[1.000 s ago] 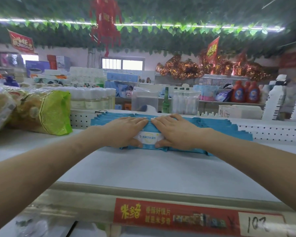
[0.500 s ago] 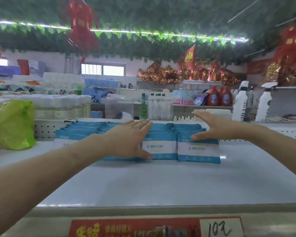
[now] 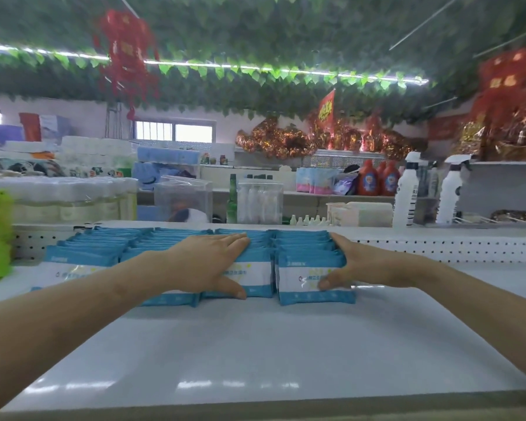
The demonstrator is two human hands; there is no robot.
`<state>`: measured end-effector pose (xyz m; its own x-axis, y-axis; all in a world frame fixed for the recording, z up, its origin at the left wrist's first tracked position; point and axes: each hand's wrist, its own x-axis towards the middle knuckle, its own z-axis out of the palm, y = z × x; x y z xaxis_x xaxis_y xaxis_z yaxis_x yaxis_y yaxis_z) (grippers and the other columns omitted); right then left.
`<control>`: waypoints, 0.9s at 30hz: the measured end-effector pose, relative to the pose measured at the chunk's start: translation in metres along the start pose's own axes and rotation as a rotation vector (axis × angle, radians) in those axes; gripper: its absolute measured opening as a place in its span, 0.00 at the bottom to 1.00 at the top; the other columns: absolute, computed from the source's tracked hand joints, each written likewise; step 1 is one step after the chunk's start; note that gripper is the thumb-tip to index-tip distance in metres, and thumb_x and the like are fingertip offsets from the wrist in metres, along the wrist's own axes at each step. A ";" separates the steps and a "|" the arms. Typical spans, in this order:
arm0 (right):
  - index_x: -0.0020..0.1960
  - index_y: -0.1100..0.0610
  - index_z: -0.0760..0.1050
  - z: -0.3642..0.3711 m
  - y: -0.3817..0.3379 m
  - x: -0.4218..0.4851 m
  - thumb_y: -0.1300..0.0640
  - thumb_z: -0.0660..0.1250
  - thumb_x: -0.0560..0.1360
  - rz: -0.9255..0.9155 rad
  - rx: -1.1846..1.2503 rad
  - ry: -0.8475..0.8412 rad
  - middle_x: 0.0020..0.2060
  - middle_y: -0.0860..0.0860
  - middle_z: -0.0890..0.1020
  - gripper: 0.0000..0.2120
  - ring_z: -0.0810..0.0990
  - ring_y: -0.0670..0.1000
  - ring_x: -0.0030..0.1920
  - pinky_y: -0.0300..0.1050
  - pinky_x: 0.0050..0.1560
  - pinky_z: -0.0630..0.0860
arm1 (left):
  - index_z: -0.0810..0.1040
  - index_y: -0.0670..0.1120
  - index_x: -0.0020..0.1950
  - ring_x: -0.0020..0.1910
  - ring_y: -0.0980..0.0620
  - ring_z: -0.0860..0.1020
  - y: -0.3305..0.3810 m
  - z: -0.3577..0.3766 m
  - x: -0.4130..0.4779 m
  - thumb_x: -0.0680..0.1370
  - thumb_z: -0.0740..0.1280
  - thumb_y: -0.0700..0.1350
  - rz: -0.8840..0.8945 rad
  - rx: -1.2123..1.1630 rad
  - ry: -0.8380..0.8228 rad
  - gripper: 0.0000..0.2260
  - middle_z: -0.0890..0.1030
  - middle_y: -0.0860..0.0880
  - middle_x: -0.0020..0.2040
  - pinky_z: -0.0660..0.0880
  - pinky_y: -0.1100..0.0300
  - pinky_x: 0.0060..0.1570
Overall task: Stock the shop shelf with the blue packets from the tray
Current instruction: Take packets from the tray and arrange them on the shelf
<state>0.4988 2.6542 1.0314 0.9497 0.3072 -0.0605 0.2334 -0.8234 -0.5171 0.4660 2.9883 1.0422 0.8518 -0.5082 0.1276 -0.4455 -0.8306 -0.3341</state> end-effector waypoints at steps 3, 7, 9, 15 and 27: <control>0.77 0.42 0.51 0.004 -0.005 -0.002 0.39 0.82 0.64 -0.009 0.080 -0.010 0.63 0.41 0.72 0.54 0.74 0.45 0.62 0.43 0.64 0.75 | 0.47 0.50 0.83 0.79 0.47 0.62 0.002 -0.003 0.000 0.73 0.61 0.77 -0.015 0.001 -0.019 0.50 0.52 0.52 0.84 0.66 0.50 0.75; 0.72 0.44 0.58 -0.001 -0.002 -0.007 0.45 0.82 0.68 -0.008 0.193 -0.002 0.61 0.39 0.73 0.43 0.74 0.44 0.61 0.33 0.53 0.74 | 0.40 0.53 0.84 0.80 0.48 0.60 0.014 -0.012 0.001 0.70 0.62 0.79 -0.018 -0.053 -0.026 0.55 0.49 0.55 0.84 0.62 0.51 0.76; 0.68 0.46 0.63 -0.009 -0.003 -0.012 0.44 0.78 0.72 0.012 0.319 0.026 0.60 0.41 0.74 0.32 0.75 0.46 0.64 0.35 0.60 0.74 | 0.39 0.54 0.84 0.81 0.49 0.59 0.026 -0.018 0.004 0.69 0.62 0.79 0.003 -0.098 0.001 0.56 0.48 0.56 0.84 0.62 0.51 0.76; 0.74 0.44 0.69 -0.012 -0.006 0.012 0.31 0.75 0.65 0.101 0.669 0.034 0.75 0.49 0.70 0.41 0.71 0.51 0.73 0.52 0.76 0.67 | 0.41 0.50 0.84 0.81 0.50 0.56 0.057 -0.025 0.022 0.69 0.63 0.79 0.058 -0.147 0.036 0.56 0.49 0.53 0.84 0.58 0.52 0.78; 0.63 0.53 0.77 0.002 -0.041 0.030 0.35 0.67 0.77 0.244 0.770 0.085 0.52 0.56 0.88 0.25 0.88 0.55 0.47 0.48 0.39 0.84 | 0.55 0.48 0.80 0.76 0.48 0.67 0.060 -0.016 0.038 0.71 0.63 0.77 0.043 -0.064 0.062 0.48 0.63 0.50 0.80 0.71 0.46 0.72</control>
<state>0.5174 2.6976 1.0490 0.9751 0.0988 -0.1985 -0.1620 -0.2937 -0.9421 0.4675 2.9154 1.0416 0.8135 -0.5554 0.1725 -0.5000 -0.8194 -0.2802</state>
